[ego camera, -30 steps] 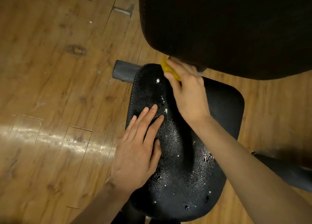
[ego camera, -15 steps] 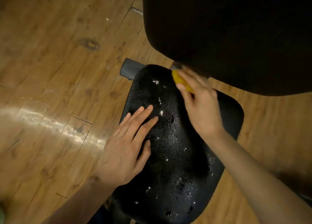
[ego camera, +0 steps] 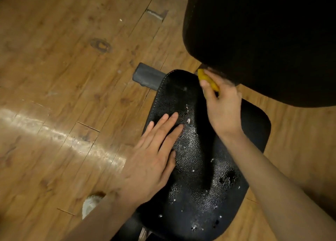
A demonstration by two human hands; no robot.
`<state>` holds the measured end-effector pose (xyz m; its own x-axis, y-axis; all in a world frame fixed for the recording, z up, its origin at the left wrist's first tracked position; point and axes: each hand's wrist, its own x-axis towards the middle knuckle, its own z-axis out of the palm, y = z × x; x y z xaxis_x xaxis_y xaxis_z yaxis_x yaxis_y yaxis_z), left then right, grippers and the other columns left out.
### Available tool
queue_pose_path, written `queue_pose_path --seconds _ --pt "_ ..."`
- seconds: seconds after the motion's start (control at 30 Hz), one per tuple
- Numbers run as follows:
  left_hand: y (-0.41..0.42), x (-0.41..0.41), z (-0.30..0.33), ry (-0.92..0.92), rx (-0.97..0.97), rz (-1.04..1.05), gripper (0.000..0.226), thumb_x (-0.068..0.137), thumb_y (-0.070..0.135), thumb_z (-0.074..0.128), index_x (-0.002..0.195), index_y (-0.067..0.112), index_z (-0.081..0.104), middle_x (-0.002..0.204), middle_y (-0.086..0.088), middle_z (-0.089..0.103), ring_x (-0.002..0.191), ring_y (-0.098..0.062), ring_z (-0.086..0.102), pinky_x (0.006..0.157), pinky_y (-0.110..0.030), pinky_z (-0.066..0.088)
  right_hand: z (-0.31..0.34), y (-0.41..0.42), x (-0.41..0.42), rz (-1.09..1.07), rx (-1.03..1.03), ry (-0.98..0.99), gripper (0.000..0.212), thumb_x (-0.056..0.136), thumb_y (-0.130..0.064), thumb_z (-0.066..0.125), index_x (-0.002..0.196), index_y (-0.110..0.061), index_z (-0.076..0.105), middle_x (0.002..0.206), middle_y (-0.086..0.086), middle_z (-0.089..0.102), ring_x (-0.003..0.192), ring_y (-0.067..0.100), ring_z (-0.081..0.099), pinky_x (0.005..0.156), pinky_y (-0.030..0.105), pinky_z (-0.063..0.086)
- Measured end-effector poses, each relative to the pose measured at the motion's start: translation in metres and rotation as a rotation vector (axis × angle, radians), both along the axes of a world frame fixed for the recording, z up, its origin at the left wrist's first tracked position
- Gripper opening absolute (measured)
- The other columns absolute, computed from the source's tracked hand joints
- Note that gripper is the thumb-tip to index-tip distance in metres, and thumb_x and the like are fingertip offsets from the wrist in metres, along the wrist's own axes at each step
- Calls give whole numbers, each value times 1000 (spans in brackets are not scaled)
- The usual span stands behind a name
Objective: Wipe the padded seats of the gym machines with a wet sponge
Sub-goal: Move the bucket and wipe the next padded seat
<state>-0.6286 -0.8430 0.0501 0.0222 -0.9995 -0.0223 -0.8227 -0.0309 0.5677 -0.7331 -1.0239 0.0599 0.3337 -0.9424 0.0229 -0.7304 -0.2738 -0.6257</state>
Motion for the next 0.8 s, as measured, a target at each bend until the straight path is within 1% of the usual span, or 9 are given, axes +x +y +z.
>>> queue_pose_path --seconds 0.1,0.2,0.3,0.37,0.43,0.47,0.63,0.7,0.8 --pt "23 -6 5 34 27 85 57 98 23 45 151 8 31 163 -4 18 152 -18 10 124 -36 8 -3 22 16 -144 -51 -10 36 99 -19 52 134 -13 57 141 -1 53 136 12 40 116 24 25" --pt "41 -16 0 78 32 128 58 97 22 43 152 8 30 163 -4 18 151 -19 13 123 -38 13 -1 82 7 9 -48 -14 40 100 -17 51 140 -14 49 150 -3 42 145 10 26 121 33 20" --pt "43 -22 -5 58 59 154 58 95 21 43 151 8 32 163 -4 19 151 -19 15 122 -39 16 -5 96 -11 150 -84 47 41 99 -13 52 139 -10 49 150 1 43 145 15 28 121 43 20" --pt "42 -23 -7 34 70 162 57 96 22 41 150 7 33 162 -5 20 151 -18 16 123 -38 15 -8 63 8 52 -112 55 36 99 -12 52 134 -7 55 145 6 47 140 18 35 119 27 22" --pt "42 -23 -8 17 65 160 57 95 22 40 150 6 34 162 -6 20 151 -18 16 123 -38 15 -6 35 30 -76 -155 48 34 97 -11 54 130 -5 58 136 9 49 129 19 43 106 5 25" --pt "42 -23 -8 9 62 160 57 95 22 40 150 6 34 162 -6 21 151 -18 16 123 -38 15 -6 34 33 -90 -179 30 34 97 -11 54 130 -5 59 132 9 50 123 18 45 101 3 27" --pt "43 -23 -8 3 74 153 57 96 24 38 149 6 35 162 -6 22 151 -19 17 121 -41 21 3 129 -12 111 -72 -13 35 95 -18 58 130 -13 58 132 3 50 130 15 43 109 19 33" --pt "43 -22 -7 -3 82 149 57 96 25 37 150 6 35 162 -6 21 151 -19 17 120 -41 21 2 111 -11 142 -77 -3 34 94 -14 59 128 -11 60 129 3 52 128 15 45 109 25 36" --pt "43 -23 -7 -8 80 150 57 96 24 38 150 6 35 162 -6 21 151 -19 17 120 -40 21 -5 39 22 -25 -126 17 33 93 -12 60 125 -6 63 125 7 54 121 20 50 104 31 41"
